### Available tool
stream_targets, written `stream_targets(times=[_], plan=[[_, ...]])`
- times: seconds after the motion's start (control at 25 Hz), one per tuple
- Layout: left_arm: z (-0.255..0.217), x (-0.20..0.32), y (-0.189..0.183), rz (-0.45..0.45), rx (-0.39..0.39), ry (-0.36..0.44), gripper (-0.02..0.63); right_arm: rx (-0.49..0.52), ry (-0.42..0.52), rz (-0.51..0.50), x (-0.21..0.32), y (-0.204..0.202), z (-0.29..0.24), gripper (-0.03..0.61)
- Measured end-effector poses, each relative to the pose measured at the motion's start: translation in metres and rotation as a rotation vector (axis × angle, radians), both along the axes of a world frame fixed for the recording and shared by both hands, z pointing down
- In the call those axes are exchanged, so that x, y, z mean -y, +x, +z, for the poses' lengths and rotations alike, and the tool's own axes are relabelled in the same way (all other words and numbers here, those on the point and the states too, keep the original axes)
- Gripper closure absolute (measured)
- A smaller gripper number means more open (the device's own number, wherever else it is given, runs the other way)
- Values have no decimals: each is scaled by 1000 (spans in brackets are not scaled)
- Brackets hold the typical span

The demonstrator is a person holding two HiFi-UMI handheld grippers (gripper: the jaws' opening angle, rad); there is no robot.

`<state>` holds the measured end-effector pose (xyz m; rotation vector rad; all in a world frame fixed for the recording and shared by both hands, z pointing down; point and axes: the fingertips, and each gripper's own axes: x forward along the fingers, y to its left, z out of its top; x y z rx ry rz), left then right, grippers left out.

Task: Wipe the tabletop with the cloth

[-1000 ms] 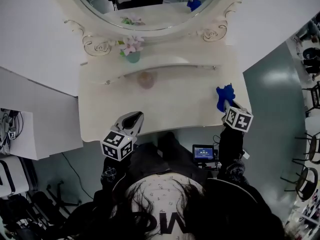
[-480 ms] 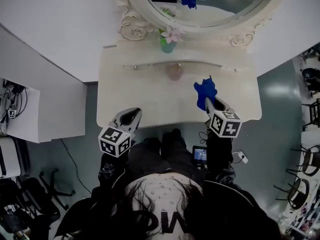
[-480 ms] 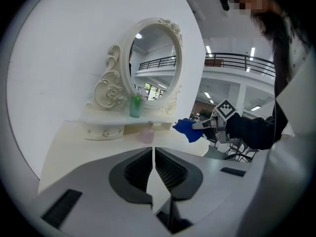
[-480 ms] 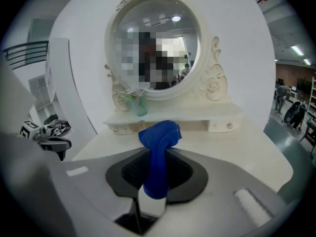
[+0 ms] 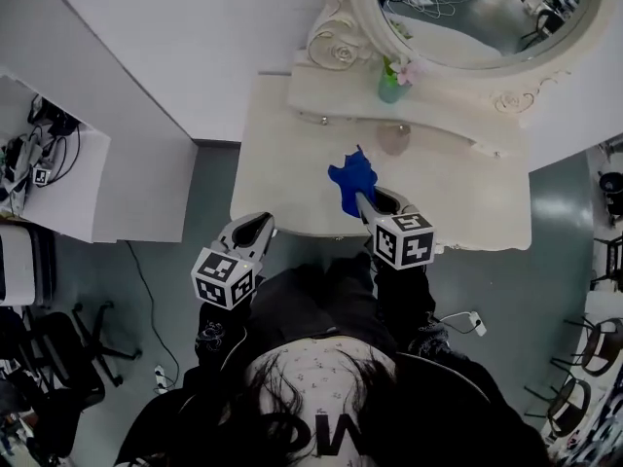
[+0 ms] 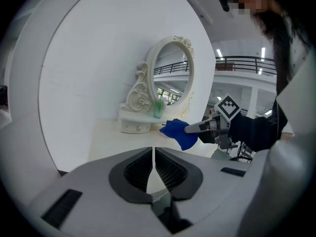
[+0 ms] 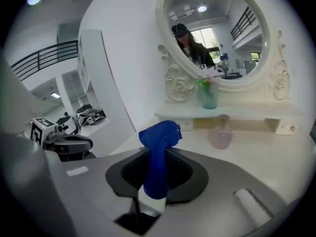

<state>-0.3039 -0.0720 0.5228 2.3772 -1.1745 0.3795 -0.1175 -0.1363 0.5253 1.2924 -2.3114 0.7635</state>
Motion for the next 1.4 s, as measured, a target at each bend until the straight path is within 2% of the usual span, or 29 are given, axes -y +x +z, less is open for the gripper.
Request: stream_targets(times=[0.28,0.56,0.76,0.92,1.04,1.28,1.4], plan=[[3,-30,-59,-107,7,-9,618,-36,-56,-243,-23,-111,32,494],[8,-51,-91,-179,-1,-19,618,-141,-119,-387,-37,-165,79,494],[10,-59,-94,-189,-6,-23,618,-315,-159,-412,-38,-152,127,494],[13,-62,-97,-189,-4,-31,618,-286,-158,-368,-38,-144,134,495],[12,-59,-91,-171,-7,-31,618,-300,-154,-353,-38,-136,133,495],[9,-45,-65,-109,-14,-22,618,-284,-170,-285,-36,-102,133,495],[5,-37,-40,-62,-16,-17,618,-281,-186,-237,-36,-71,134,495]])
